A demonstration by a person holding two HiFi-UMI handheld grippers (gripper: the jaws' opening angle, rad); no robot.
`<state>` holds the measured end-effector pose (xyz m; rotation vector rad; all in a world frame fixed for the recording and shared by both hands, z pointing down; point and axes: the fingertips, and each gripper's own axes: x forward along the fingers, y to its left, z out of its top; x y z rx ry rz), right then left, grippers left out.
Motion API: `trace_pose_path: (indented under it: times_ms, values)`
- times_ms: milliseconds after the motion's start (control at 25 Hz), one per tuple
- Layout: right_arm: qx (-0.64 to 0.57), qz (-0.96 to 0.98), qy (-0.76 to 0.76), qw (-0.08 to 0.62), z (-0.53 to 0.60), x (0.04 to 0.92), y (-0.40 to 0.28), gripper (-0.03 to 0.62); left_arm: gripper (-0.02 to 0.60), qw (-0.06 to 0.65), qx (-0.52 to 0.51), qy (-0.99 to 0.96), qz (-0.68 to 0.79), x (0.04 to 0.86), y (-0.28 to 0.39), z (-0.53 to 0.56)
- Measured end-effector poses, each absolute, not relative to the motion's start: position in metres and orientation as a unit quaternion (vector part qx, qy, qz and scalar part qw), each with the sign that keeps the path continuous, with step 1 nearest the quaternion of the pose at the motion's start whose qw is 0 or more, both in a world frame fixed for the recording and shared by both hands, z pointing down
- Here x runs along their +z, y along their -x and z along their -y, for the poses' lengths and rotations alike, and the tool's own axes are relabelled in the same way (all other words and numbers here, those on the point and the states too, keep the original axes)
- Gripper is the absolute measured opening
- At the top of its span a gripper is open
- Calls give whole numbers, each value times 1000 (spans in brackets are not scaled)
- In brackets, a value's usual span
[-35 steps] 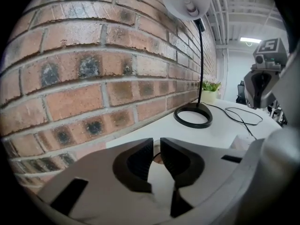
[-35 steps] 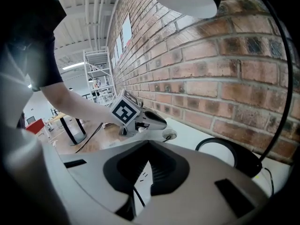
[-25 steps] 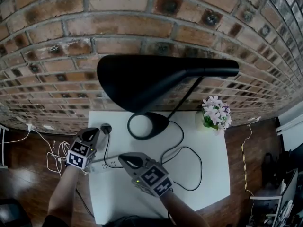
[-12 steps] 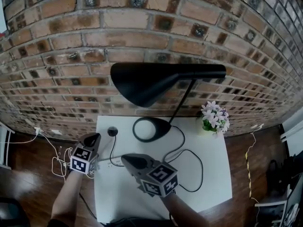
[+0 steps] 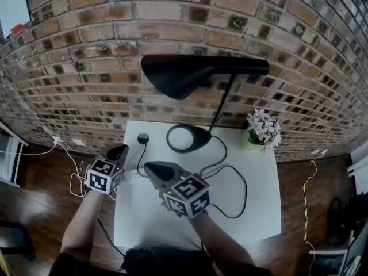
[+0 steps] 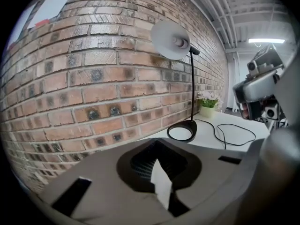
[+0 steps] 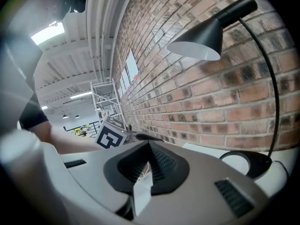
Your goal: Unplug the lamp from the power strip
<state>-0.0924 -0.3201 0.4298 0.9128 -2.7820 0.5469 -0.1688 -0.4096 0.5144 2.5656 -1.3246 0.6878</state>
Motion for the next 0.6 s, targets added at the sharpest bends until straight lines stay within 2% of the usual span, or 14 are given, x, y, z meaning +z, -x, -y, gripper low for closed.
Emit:
trace_pose_path:
  times_ms: [600]
  values:
    - [156, 955, -246, 53, 281, 402, 89, -3, 2, 82, 202, -843, 491, 460, 160, 343]
